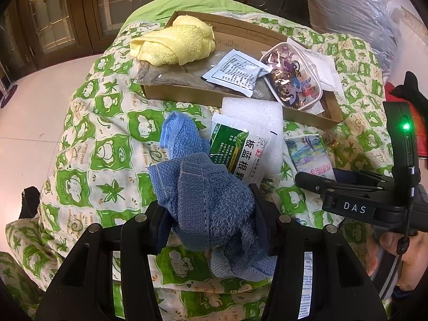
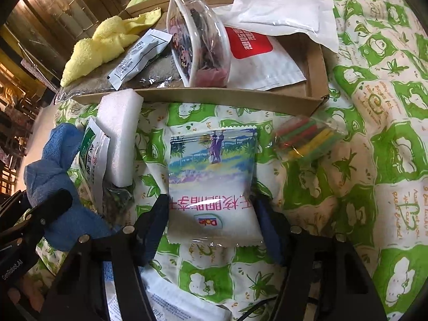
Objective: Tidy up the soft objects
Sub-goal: 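Lift and carry blue towel with left tool and Dole packet with right tool to tray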
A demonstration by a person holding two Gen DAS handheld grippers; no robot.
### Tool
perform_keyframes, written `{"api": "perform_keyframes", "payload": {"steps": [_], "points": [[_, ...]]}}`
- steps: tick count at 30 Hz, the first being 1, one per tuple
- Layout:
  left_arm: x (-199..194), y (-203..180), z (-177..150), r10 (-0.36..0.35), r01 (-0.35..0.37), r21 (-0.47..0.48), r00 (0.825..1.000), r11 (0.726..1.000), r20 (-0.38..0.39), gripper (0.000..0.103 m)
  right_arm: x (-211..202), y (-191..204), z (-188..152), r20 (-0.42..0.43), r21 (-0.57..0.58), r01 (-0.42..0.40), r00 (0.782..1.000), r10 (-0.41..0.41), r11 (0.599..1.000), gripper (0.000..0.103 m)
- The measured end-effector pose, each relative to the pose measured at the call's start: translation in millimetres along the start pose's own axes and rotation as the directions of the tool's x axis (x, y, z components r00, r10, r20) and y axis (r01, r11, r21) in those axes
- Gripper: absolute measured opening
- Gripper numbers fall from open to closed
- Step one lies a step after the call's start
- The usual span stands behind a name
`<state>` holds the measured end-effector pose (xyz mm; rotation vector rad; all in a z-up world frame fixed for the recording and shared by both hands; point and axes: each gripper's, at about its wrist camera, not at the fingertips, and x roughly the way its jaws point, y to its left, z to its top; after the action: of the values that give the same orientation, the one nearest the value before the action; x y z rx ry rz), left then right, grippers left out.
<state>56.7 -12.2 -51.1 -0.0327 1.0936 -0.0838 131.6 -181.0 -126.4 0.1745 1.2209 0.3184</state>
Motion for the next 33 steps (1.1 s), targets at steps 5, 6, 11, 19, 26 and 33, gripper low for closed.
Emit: {"api": "perform_keyframes", "payload": {"steps": [5,6,11,19,26,33], "points": [[1,0,0,0.000,0.000,0.000,1.000,1.000,-0.006,0.052,2,-1,-2,-0.003,-0.031,0.018,1.000,-0.018,0.999,0.067],[1,0,0,0.001,-0.001,0.001,1.000,1.000,-0.009,0.052,4,3,-2,-0.002,-0.046,0.032,0.999,-0.032,0.998,0.069],[3,0,0,0.003,-0.003,0.001,1.000,1.000,-0.019,0.052,10,23,-7,0.028,-0.165,0.149,0.989,-0.146,0.975,0.073],[3,1,0,-0.004,0.004,0.000,1.000,1.000,-0.008,0.052,-7,14,-10,0.039,-0.121,0.122,0.992,-0.118,0.985,0.063],[-9,7,3,-0.053,0.054,-0.032,0.998,0.998,0.023,0.052,-31,-6,-4,0.041,-0.059,0.031,0.999,-0.029,0.998,0.062],[-32,11,16,-0.074,0.077,-0.036,0.995,0.996,0.065,0.052,-60,-15,-6,0.065,-0.056,-0.011,0.998,0.015,0.998,0.062]]}}
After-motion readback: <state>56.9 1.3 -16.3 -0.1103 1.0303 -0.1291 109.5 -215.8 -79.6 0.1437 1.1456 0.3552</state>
